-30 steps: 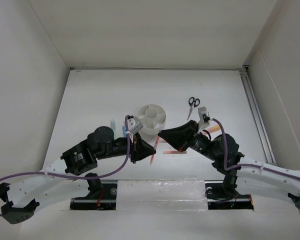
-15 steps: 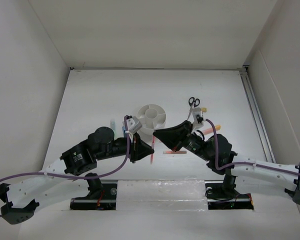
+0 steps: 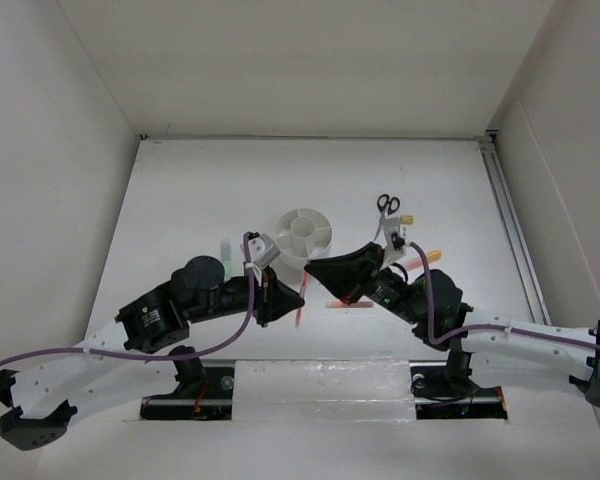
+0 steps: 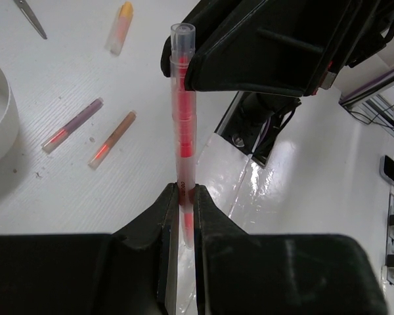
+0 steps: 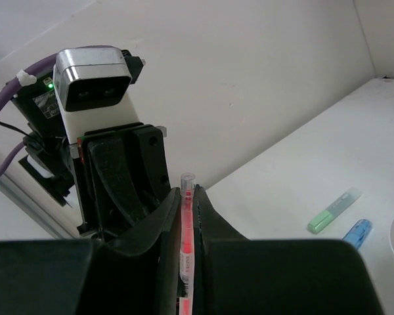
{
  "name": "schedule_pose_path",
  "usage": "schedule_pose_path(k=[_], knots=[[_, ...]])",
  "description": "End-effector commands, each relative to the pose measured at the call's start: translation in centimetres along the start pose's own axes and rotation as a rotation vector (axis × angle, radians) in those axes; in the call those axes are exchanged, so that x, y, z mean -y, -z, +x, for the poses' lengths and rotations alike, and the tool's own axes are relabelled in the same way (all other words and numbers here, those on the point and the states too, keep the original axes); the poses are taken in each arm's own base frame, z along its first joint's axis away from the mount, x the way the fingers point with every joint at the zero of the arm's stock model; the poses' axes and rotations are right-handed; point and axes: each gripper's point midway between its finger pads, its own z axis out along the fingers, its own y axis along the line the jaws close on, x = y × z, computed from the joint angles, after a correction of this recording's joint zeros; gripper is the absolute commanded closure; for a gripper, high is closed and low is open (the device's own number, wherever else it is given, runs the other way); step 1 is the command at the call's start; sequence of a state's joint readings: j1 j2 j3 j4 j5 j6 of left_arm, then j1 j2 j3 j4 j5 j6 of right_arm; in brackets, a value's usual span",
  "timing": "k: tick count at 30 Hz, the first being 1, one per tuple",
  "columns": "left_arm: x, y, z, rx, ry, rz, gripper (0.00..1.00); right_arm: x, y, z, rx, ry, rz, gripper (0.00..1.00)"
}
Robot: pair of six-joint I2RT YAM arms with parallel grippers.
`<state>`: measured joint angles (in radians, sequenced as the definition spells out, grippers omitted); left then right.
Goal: Sort the stationery into containers
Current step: Close the pen cap on the pen.
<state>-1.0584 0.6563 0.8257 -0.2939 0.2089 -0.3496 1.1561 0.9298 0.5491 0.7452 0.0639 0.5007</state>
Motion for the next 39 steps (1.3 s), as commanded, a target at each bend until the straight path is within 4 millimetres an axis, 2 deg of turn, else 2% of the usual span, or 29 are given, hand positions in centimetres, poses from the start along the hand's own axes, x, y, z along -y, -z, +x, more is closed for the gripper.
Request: schedule_pose_path(k=[1, 5, 16, 25, 35, 39], knots=[[1.2, 0.7, -4.2, 0.172, -0.023, 0.036, 1.00, -0.4, 0.0, 2.1, -0.089, 0.051, -0.024, 1.00], [1.5, 1.3, -4.5, 0.191, -0.027, 0.044, 1.00, -0.4, 0.0, 2.9, -0.116, 0.079, -0.034, 1.00], [1.4, 1.3, -4.5, 0.192, -0.036, 0.043, 1.00, 1.1, 0.2, 5.0, -0.198, 0.122, 0.014, 1.00], [1.4, 1.4, -4.7, 0.195, -0.035, 0.035, 1.00, 1.6, 0.8, 6.9, -0.266, 0.207, 0.021, 1.00], [1.2, 1.2, -4.6, 0.187, -0.043, 0.030, 1.00, 2.2, 1.3, 6.6, -0.271, 0.268, 0.051, 1.00], [1.4, 1.5, -4.8, 0.197, -0.044, 0.035, 1.00, 1.8, 1.4, 7.7, -0.311, 0.273, 0.010, 1.00]])
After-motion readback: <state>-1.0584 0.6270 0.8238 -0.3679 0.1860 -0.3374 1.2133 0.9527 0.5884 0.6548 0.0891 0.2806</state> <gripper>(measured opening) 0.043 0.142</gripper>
